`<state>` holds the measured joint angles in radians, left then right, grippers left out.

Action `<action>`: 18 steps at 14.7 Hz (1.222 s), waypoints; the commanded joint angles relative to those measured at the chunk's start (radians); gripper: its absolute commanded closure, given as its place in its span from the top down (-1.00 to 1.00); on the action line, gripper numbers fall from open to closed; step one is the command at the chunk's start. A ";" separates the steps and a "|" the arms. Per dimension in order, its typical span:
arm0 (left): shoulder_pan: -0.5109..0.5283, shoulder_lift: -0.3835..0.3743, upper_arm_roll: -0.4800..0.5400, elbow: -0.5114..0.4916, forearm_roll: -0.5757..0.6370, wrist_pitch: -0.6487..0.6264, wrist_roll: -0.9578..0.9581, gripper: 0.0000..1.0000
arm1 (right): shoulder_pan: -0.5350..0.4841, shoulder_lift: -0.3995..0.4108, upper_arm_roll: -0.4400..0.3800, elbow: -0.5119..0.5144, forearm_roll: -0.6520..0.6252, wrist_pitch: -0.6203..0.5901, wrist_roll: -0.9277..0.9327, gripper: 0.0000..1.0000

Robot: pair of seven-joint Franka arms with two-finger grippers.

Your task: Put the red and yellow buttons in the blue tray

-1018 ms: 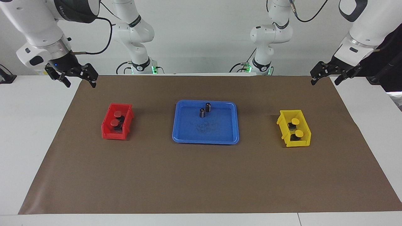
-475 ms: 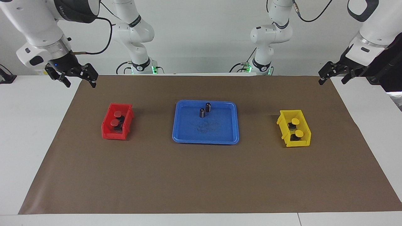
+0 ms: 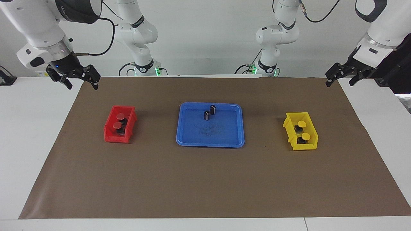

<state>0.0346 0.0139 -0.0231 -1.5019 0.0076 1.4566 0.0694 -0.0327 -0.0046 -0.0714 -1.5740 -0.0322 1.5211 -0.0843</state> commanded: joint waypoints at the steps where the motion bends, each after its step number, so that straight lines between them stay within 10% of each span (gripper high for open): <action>1: 0.005 -0.028 -0.003 -0.031 0.006 -0.004 0.006 1.00 | -0.007 -0.015 0.004 -0.020 0.005 0.004 -0.003 1.00; 6: 0.005 -0.028 -0.003 -0.031 0.006 -0.004 0.006 1.00 | 0.002 -0.087 0.005 -0.274 0.049 0.265 0.000 0.99; 11: 0.005 -0.028 -0.003 -0.031 0.006 -0.004 0.006 1.00 | 0.002 -0.019 0.005 -0.380 0.054 0.431 -0.014 0.21; 18: 0.005 -0.028 -0.003 -0.031 0.006 -0.004 0.006 1.00 | 0.010 0.018 0.007 -0.549 0.055 0.674 -0.015 0.19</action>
<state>0.0346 0.0137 -0.0231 -1.5022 0.0076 1.4564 0.0694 -0.0274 0.0215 -0.0649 -2.0842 0.0073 2.1533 -0.0855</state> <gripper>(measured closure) 0.000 0.401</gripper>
